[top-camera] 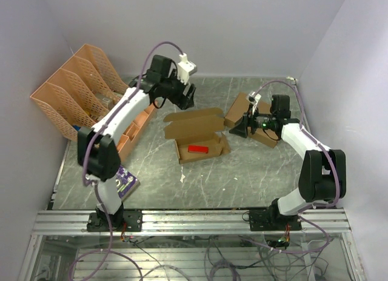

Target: Fold the paper box

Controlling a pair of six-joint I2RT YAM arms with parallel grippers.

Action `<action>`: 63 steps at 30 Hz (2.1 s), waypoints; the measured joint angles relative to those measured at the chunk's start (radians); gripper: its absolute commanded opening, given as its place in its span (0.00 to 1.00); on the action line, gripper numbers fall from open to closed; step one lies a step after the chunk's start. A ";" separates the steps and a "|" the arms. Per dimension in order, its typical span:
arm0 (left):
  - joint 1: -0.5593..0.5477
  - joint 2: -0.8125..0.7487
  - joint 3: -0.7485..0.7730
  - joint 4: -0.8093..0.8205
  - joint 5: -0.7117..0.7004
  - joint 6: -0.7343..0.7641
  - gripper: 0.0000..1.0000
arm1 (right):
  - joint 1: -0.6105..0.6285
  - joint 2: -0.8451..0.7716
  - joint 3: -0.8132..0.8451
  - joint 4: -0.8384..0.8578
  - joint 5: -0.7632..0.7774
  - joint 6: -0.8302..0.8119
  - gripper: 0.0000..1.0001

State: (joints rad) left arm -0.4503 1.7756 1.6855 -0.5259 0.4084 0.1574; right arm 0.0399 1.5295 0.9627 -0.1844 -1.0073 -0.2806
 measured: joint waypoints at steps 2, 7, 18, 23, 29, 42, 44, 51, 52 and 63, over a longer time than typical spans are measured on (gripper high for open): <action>-0.013 0.089 0.095 -0.099 0.020 0.061 0.83 | -0.003 0.006 0.000 -0.003 -0.008 0.000 0.61; -0.059 0.227 0.221 -0.295 0.042 0.189 0.75 | -0.006 0.026 0.000 -0.005 -0.020 0.005 0.61; -0.074 0.216 0.179 -0.348 0.053 0.261 0.07 | -0.006 0.045 0.000 -0.017 -0.026 0.006 0.61; -0.078 0.092 0.024 -0.280 0.030 0.241 0.07 | -0.006 0.055 0.000 -0.011 -0.021 0.023 0.61; -0.092 -0.144 -0.200 -0.143 -0.019 0.198 0.07 | -0.008 0.056 -0.035 0.073 0.049 0.128 0.32; -0.108 -0.273 -0.372 0.013 -0.039 0.184 0.07 | 0.080 0.232 0.014 0.174 0.291 0.258 0.23; -0.108 -0.266 -0.372 0.013 -0.039 0.185 0.07 | 0.109 0.254 0.038 0.173 0.309 0.258 0.23; -0.109 -0.268 -0.372 0.028 -0.038 0.187 0.07 | 0.120 0.313 0.105 0.180 0.327 0.261 0.23; -0.109 -0.268 -0.372 0.028 -0.038 0.187 0.07 | 0.119 0.320 0.111 0.182 0.322 0.262 0.22; -0.109 -0.268 -0.372 0.033 -0.038 0.186 0.07 | 0.119 0.254 0.043 0.230 0.111 0.302 0.35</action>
State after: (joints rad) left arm -0.5591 1.5074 1.3132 -0.4931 0.3702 0.3435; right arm 0.1585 1.7836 1.0058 0.0452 -0.8959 0.0212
